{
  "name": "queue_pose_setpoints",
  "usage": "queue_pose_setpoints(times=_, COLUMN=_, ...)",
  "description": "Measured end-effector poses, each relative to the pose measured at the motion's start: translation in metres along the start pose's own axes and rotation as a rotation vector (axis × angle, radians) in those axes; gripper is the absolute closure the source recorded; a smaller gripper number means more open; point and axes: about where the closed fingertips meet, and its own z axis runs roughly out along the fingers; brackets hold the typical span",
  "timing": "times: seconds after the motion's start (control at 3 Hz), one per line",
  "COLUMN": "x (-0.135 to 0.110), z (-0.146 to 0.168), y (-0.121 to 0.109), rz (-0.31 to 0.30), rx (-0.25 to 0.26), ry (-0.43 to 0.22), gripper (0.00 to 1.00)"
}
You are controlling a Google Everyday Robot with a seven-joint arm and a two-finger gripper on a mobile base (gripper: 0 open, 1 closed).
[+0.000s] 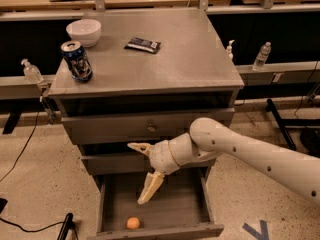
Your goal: Pick orange from bottom drawer and place on counter
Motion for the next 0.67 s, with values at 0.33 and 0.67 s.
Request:
queue_pose_setpoints(times=0.33, x=0.001, z=0.005, y=0.0, rz=0.014, rx=-0.028, ry=-0.029, gripper=0.0)
queue_pose_setpoints(times=0.67, x=0.025, z=0.022, y=0.015, rz=0.03, rx=-0.045, ry=-0.061, gripper=0.0)
